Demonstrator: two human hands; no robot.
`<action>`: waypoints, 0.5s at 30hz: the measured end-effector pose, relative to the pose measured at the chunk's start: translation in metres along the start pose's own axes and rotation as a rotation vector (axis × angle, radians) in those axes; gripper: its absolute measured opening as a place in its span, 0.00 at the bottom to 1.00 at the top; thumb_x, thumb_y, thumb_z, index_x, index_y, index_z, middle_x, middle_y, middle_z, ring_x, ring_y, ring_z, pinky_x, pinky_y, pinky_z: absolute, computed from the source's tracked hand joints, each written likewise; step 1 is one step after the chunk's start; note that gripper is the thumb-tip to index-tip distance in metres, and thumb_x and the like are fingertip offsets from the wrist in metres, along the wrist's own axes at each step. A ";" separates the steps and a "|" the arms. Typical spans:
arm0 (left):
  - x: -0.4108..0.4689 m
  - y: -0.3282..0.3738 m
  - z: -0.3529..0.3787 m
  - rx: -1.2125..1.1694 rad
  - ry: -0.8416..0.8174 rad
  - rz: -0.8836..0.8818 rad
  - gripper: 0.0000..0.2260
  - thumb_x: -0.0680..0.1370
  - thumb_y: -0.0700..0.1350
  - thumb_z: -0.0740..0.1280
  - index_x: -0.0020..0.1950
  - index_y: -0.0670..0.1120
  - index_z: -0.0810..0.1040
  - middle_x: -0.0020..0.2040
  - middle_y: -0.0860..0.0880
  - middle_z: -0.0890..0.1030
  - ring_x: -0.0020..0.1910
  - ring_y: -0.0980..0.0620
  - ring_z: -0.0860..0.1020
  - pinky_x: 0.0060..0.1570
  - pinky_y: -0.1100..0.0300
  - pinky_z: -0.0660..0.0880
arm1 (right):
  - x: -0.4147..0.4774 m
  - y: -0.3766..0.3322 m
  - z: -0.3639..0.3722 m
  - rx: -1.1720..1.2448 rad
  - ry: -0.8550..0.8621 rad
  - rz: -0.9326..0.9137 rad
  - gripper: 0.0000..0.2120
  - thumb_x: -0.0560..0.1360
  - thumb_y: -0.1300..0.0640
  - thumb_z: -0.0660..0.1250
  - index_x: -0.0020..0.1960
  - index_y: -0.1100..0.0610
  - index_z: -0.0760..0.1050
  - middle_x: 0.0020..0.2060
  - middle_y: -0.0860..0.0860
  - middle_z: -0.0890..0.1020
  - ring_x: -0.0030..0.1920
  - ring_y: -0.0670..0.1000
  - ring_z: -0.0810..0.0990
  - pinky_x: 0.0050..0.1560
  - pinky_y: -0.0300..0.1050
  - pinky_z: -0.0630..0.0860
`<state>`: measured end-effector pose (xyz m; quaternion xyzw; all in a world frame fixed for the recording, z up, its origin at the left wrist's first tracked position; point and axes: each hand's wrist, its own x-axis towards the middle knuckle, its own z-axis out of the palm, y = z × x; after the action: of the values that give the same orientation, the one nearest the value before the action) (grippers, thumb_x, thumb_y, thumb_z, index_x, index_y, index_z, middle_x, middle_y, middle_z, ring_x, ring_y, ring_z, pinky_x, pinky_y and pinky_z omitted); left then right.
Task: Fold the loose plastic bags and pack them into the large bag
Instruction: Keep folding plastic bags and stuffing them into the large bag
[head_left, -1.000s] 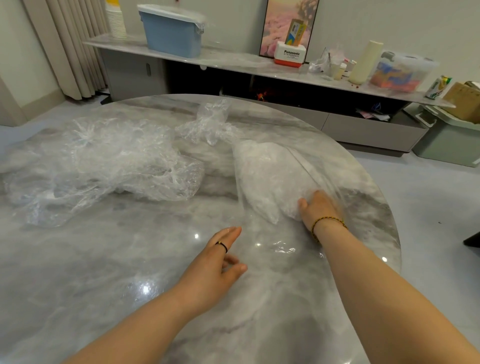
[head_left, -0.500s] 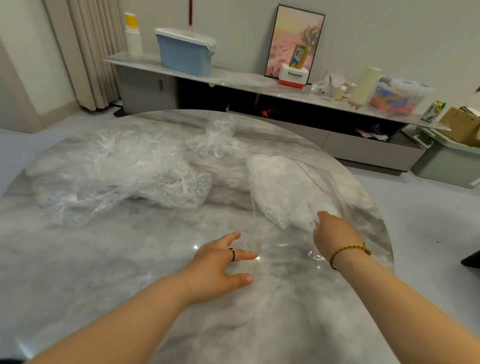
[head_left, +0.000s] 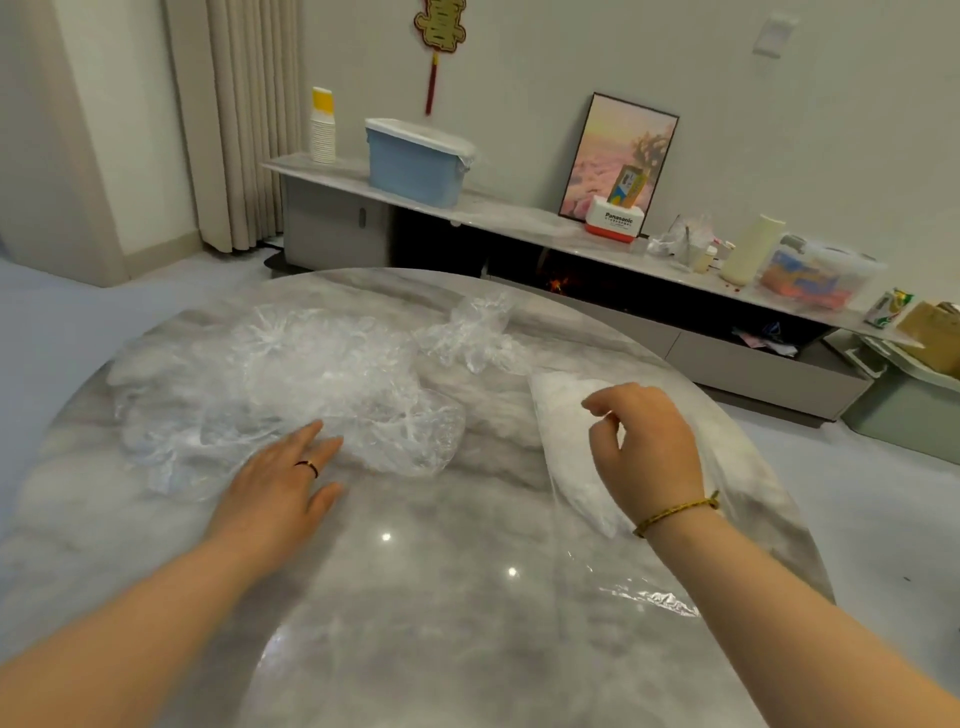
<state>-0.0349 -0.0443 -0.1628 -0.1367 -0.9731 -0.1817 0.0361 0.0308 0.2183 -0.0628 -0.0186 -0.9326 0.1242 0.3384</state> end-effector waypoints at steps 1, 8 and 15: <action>0.006 -0.007 0.004 0.030 0.002 -0.010 0.24 0.81 0.52 0.53 0.75 0.51 0.51 0.77 0.51 0.47 0.75 0.51 0.49 0.72 0.58 0.46 | 0.013 -0.008 0.014 0.001 -0.087 0.001 0.12 0.72 0.69 0.60 0.51 0.62 0.79 0.47 0.54 0.81 0.51 0.57 0.77 0.46 0.39 0.68; 0.035 -0.028 0.031 0.070 0.105 0.049 0.27 0.76 0.56 0.52 0.70 0.42 0.67 0.70 0.41 0.67 0.70 0.45 0.62 0.69 0.63 0.41 | 0.081 -0.008 0.124 -0.264 -0.585 0.099 0.23 0.77 0.64 0.54 0.72 0.55 0.60 0.69 0.54 0.63 0.68 0.55 0.60 0.59 0.45 0.68; 0.037 -0.034 0.039 0.093 0.120 0.124 0.26 0.80 0.57 0.40 0.68 0.45 0.64 0.64 0.42 0.74 0.65 0.48 0.63 0.70 0.60 0.44 | 0.129 0.003 0.210 -0.417 -0.704 -0.028 0.35 0.71 0.76 0.54 0.73 0.51 0.58 0.75 0.53 0.39 0.75 0.58 0.42 0.66 0.52 0.66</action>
<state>-0.0808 -0.0510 -0.2067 -0.1836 -0.9663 -0.1417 0.1119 -0.2020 0.1907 -0.1382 -0.0304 -0.9968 -0.0732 -0.0109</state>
